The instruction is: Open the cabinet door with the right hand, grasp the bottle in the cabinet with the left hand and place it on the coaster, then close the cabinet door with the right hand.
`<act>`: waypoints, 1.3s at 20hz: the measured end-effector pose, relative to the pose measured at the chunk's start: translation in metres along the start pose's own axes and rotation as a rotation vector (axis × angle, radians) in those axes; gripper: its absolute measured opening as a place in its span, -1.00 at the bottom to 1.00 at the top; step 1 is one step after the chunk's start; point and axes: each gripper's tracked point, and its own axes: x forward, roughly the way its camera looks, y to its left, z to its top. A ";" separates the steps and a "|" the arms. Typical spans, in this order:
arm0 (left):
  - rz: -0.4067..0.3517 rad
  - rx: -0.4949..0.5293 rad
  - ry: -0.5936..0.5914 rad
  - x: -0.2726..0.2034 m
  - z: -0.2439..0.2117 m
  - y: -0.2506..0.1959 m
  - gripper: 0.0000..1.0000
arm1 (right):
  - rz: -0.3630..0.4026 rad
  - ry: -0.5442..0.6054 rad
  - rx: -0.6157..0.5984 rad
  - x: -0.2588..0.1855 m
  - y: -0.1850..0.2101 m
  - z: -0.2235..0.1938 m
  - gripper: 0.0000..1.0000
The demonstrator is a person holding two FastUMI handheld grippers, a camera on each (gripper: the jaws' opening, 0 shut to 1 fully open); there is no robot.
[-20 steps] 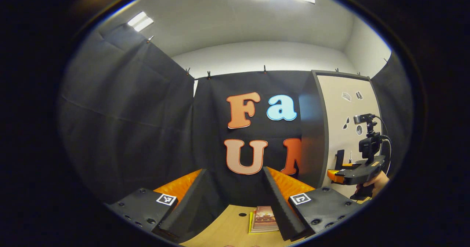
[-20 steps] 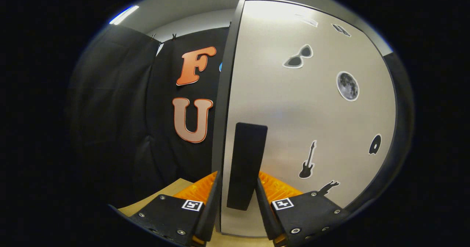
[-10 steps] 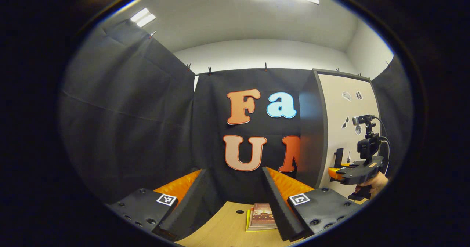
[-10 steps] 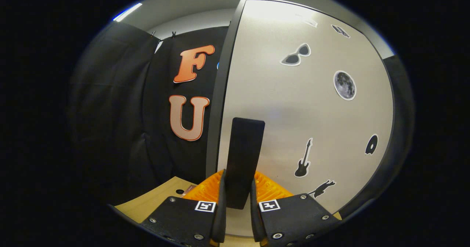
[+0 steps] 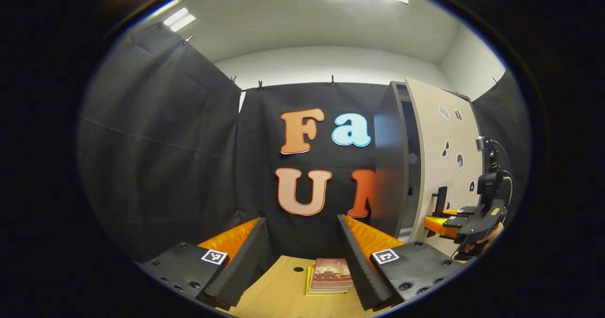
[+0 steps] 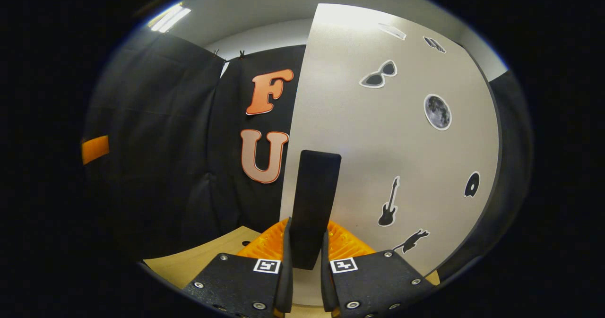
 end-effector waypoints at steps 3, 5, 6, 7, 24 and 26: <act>-0.021 0.008 0.009 0.035 -0.009 -0.014 0.91 | 0.053 -0.031 0.002 -0.033 -0.003 -0.004 -0.51; -0.036 0.013 0.014 0.051 -0.014 -0.025 0.91 | 0.079 -0.064 -0.005 -0.048 -0.005 -0.005 -0.51; -0.045 0.017 0.015 0.056 -0.017 -0.033 0.91 | 0.092 -0.069 0.001 -0.054 -0.005 -0.006 -0.52; -0.054 0.020 0.017 0.063 -0.018 -0.039 0.82 | 0.103 -0.071 0.011 -0.063 -0.006 -0.008 -0.52; -0.276 0.005 0.039 0.079 -0.056 -0.194 0.82 | 0.206 -0.170 0.085 -0.161 -0.037 -0.015 -0.52; -0.313 0.008 0.043 0.084 -0.065 -0.221 0.83 | 0.195 -0.183 0.091 -0.168 -0.042 -0.015 -0.52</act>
